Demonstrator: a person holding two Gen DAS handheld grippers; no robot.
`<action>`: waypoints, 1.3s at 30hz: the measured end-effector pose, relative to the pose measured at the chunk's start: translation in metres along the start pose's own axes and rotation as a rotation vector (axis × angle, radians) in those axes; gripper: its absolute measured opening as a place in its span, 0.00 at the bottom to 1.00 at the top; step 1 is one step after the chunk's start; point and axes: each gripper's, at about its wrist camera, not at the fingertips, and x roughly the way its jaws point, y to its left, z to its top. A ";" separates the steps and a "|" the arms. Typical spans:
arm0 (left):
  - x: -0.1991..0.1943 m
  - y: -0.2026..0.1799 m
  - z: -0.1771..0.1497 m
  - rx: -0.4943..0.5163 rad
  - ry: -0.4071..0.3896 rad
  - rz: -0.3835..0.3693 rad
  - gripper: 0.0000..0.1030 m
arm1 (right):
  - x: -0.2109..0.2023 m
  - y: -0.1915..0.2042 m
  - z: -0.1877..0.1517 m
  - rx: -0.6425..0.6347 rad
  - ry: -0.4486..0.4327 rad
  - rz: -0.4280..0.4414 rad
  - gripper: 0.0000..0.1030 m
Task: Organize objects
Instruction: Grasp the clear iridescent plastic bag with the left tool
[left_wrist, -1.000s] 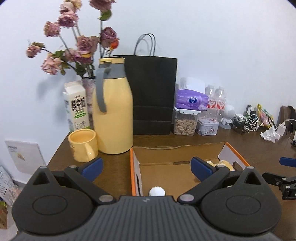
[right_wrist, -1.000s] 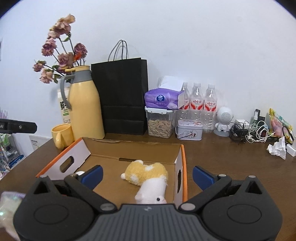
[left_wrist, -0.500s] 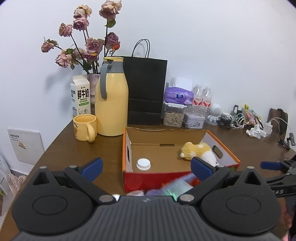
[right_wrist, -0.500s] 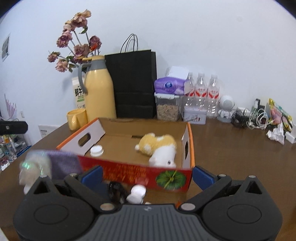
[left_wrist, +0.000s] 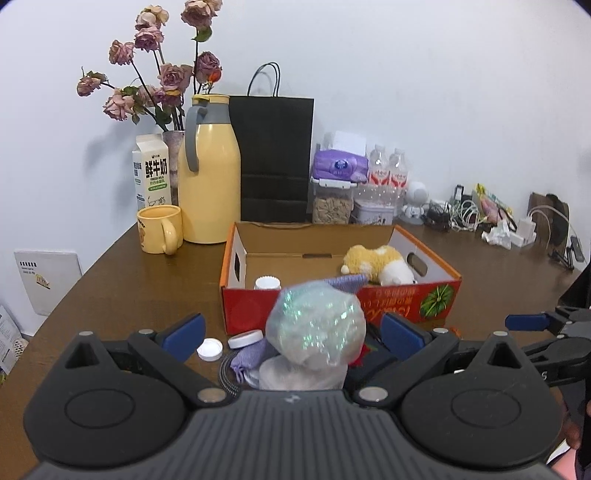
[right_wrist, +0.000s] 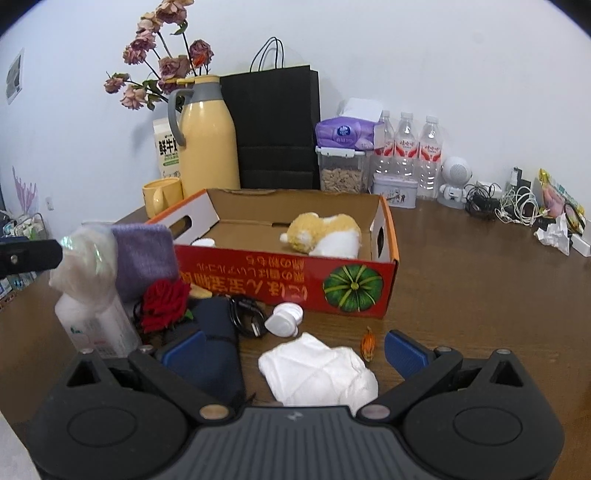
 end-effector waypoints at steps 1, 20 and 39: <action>0.001 -0.002 -0.001 0.008 0.002 0.002 1.00 | 0.001 -0.001 -0.001 0.003 0.004 0.000 1.00; 0.035 -0.021 -0.005 0.064 0.049 0.007 0.64 | 0.024 -0.010 -0.006 0.021 0.048 0.006 1.00; -0.018 0.009 -0.001 -0.009 -0.056 0.004 0.44 | 0.018 -0.006 -0.009 0.018 0.047 0.000 1.00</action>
